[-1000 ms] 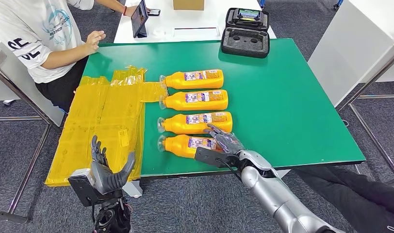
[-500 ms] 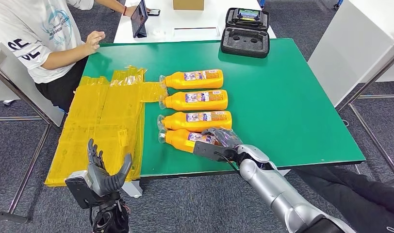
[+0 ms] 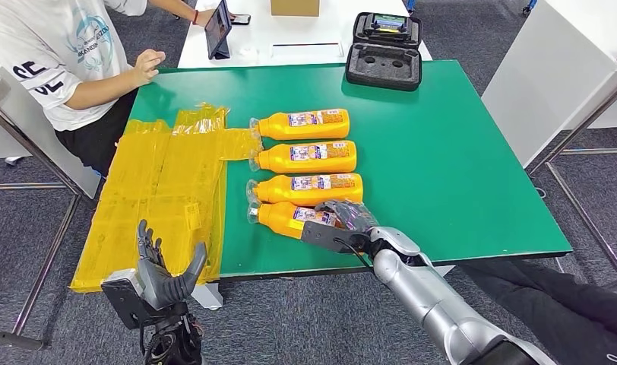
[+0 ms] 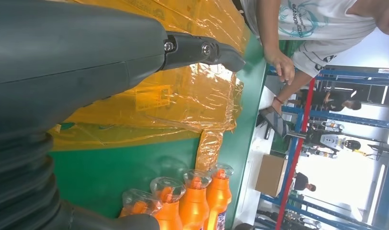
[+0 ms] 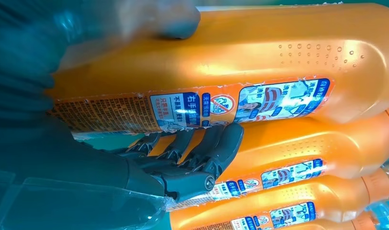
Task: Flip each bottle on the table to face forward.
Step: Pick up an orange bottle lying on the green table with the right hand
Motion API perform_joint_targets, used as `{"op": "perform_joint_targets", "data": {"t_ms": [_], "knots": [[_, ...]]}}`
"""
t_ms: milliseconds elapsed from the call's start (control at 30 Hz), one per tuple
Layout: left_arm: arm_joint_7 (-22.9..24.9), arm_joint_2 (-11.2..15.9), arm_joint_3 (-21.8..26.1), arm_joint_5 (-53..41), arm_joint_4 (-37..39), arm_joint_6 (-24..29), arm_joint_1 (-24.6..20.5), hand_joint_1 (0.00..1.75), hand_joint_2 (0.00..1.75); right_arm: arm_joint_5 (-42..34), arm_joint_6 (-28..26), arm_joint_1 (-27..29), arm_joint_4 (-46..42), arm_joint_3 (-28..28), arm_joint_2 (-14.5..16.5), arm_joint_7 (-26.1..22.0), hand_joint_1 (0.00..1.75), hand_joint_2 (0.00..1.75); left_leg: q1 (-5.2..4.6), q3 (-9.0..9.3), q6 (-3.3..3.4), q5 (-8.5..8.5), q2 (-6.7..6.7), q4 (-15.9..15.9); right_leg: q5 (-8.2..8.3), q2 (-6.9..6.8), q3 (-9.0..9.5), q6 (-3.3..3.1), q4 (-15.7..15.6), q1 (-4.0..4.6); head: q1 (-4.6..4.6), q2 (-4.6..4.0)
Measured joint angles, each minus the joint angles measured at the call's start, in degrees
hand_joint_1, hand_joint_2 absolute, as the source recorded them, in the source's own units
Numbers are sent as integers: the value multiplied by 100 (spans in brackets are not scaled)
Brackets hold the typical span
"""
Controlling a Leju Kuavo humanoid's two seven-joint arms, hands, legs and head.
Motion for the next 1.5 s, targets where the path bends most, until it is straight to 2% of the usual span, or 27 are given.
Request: {"op": "perform_joint_targets", "data": {"t_ms": [200, 333, 467, 767, 967, 1233, 1367, 1500], "knots": [[-1, 0, 1, -3, -10, 7, 16, 0, 175, -123, -110, 22, -3, -3, 1, -169, 175, 175, 0, 1, 0, 0, 0, 0, 0, 0, 1, 0, 0, 0, -1, 0], [-1, -1, 19, -39, -69, -24, 67, 0, 175, -625, -336, 193, -208, -126, 5, -872, 175, 175, 0, -4, 0, 0, -3, 0, 0, -1, -2, 0, 1, 0, -1, 0], [-1, -7, 71, -59, -153, -146, 116, 0, 175, -1220, -565, 455, -796, -438, 49, -1663, 175, 175, 0, -7, 0, 0, -3, 0, -1, -1, -5, 1, 1, 0, -1, 0], [-1, -37, 106, -54, -294, -477, 126, 0, 175, -1655, -1106, 716, -1541, -892, 271, -2529, 175, 175, 0, -8, 0, -2, -3, 0, -2, -1, -7, 0, 1, 0, 0, 0], [-1, -53, 93, 161, -342, -824, 113, 0, 175, -1876, -1423, 980, -1782, -1061, 362, -2675, 175, 175, 0, -8, 0, -2, -5, 0, -2, -3, -7, 0, 0, -1, 1, 0], [-1, -52, 16, 333, -366, -1072, 112, 0, 175, -1981, -1482, 1217, -1861, -1168, 368, -2705, 175, 175, -1, -8, 0, -3, -4, 0, -2, -2, -9, 0, 0, -1, 1, 0], [81, -36, -243, 484, -435, -1548, 104, 0, 175, -1985, -1481, 1402, -1859, -1186, 407, -2783, 175, 175, 0, -9, -1, -4, -4, 0, -2, -3, -9, 0, 0, 0, 0, 0], [355, 8, -671, 646, -510, -2155, 21, 0, 175, -2029, -1476, 1625, -1805, -1186, 538, -2940, 175, 175, 0, -9, -2, -6, -4, 0, -2, -2, -11, 0, 0, 0, 0, 0]]}}
